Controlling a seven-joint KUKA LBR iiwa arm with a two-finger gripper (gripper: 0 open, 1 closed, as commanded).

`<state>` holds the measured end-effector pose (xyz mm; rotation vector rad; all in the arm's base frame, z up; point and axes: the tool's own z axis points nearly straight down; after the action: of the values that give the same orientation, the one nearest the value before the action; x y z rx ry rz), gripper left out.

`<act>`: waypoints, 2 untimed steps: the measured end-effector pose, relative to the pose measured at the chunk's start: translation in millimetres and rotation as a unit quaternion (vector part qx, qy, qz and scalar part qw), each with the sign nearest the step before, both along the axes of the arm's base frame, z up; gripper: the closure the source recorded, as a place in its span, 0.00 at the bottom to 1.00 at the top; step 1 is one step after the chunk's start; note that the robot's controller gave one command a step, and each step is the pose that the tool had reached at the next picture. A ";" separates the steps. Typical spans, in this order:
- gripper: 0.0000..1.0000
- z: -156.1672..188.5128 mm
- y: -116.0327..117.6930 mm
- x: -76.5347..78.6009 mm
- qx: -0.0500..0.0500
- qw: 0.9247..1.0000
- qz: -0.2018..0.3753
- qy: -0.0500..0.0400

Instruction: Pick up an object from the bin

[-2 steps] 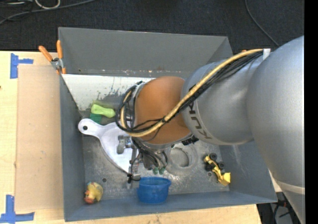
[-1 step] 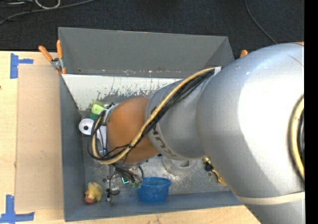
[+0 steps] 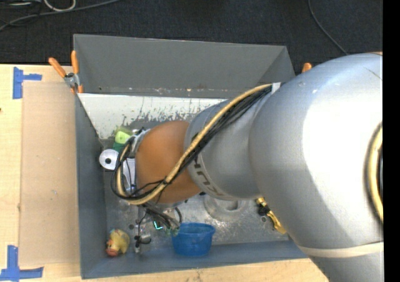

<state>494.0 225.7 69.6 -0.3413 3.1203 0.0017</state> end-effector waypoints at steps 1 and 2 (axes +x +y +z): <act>0.00 0.0 -0.3 0.1 0.000 1.000 -0.001 0.000; 1.00 0.5 19.6 23.2 0.001 0.999 0.040 -0.001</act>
Offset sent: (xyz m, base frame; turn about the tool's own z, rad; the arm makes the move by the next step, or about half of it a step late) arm 0.0221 0.0201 0.0004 -0.0854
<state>517.2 245.3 70.1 -0.4659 3.1014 0.0049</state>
